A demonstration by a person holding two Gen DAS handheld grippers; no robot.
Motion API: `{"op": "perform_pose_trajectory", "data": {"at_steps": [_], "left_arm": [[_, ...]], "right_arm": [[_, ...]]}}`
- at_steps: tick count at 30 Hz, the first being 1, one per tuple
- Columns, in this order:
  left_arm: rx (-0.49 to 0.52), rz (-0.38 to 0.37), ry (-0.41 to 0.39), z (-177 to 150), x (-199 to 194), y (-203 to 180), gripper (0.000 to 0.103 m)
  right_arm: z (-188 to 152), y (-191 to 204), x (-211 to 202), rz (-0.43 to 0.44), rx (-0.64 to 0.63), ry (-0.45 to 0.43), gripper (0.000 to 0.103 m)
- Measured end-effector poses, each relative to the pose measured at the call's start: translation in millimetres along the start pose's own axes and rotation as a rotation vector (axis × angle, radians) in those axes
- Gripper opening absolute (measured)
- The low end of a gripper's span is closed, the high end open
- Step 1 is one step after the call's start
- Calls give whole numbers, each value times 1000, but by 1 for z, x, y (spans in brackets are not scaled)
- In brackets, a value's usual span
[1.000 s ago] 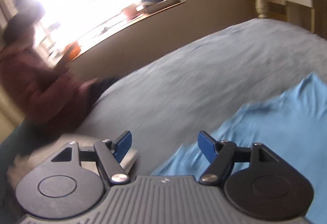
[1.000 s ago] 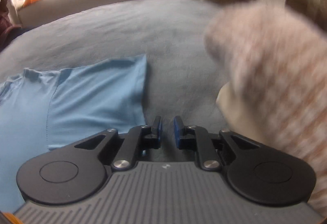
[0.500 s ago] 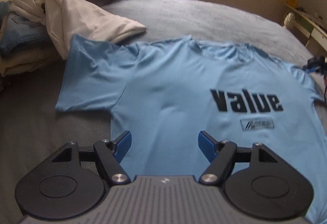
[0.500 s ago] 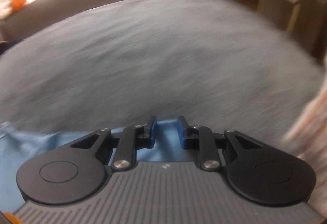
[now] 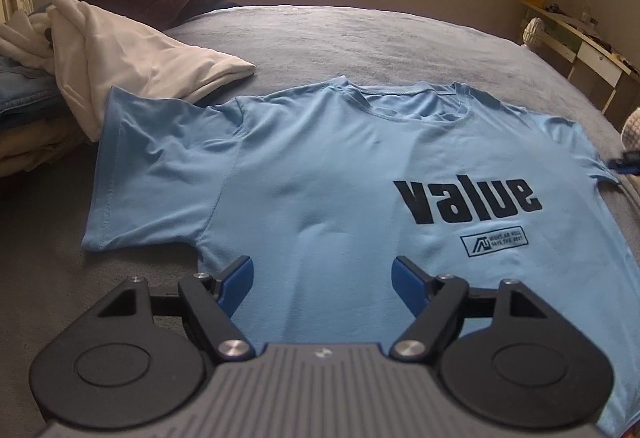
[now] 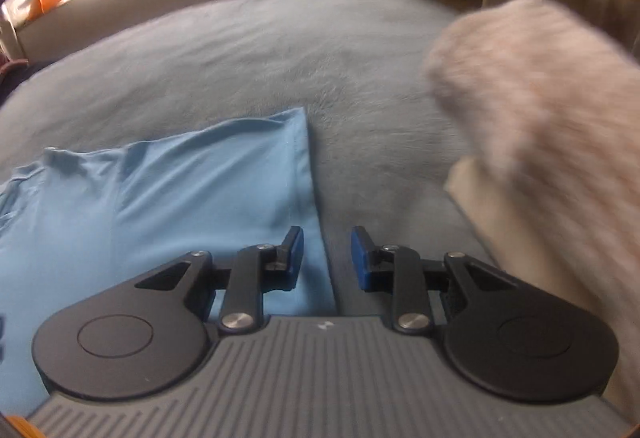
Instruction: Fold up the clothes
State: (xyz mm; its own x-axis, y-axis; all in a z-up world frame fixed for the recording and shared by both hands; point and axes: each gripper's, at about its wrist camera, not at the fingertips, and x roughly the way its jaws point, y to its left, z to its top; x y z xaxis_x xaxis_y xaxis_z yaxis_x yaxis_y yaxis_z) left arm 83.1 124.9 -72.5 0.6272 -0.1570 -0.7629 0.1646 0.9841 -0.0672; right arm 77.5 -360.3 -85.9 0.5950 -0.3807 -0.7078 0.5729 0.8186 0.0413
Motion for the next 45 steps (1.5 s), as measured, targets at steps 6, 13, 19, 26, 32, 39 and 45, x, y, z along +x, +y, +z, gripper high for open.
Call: {"op": "perform_pose_trajectory", "data": {"at_steps": [6, 13, 19, 26, 32, 39, 45], "left_arm": [[0, 12, -9, -5, -10, -2, 78], [70, 42, 52, -16, -23, -28, 78], [144, 48, 81, -31, -38, -53, 79], [204, 92, 125, -48, -39, -77, 84], [218, 163, 234, -60, -30, -85, 86], [200, 166, 337, -75, -18, -90, 96], [73, 142, 408, -83, -10, -73, 103]], "right_arm": [[-36, 57, -85, 159, -98, -38, 44], [-64, 147, -124, 387, -339, 13, 77], [-94, 179, -151, 456, -395, 67, 90], [-116, 173, -171, 380, -380, 98, 102], [-126, 160, -180, 298, -295, 134, 102], [-138, 165, -186, 259, -309, 168, 102], [-141, 160, -187, 220, -303, 199, 102]]}}
